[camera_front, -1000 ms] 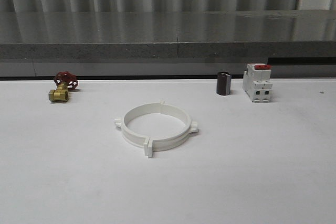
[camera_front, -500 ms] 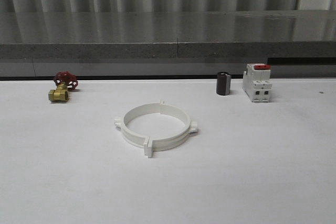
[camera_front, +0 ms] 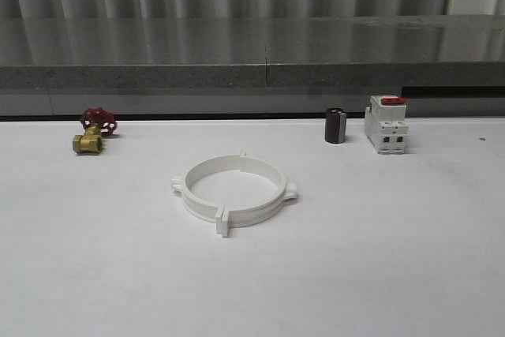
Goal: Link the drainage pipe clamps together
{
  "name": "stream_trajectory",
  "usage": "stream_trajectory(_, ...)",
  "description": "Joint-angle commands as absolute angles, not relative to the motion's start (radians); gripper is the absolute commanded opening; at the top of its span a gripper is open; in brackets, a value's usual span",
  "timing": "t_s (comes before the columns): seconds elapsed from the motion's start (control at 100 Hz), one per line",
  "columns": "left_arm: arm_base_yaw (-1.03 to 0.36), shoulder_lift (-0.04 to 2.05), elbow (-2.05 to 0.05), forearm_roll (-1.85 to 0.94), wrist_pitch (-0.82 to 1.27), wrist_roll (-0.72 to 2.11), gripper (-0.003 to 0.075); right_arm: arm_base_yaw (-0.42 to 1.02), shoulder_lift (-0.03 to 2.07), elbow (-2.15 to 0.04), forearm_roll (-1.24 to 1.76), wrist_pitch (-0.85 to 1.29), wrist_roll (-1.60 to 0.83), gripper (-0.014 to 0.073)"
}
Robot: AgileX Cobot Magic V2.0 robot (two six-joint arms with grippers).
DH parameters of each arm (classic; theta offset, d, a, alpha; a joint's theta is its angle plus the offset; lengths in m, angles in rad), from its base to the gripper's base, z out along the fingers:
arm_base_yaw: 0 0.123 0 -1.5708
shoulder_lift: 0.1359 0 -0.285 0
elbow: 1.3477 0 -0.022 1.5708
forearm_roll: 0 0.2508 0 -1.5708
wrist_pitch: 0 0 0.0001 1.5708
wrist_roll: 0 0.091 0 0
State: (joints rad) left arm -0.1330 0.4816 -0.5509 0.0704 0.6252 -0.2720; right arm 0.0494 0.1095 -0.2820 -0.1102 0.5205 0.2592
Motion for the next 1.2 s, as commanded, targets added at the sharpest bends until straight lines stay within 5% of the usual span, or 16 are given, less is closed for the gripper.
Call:
stream_trajectory(0.0, -0.132, 0.486, -0.577, 0.073, 0.558, -0.272, -0.002, 0.014, 0.052, -0.232, -0.028, 0.354, 0.119, -0.0068)
stream_trajectory(0.52, -0.132, 0.489, -0.577, 0.073, 0.558, -0.272, -0.002, 0.009, -0.031, 0.013, 0.022, 0.104, 0.059, -0.0068)
stream_trajectory(1.19, -0.132, 0.489, -0.577, 0.073, 0.558, -0.272, -0.002, 0.009, -0.031, 0.012, 0.028, 0.1, 0.064, -0.0068)
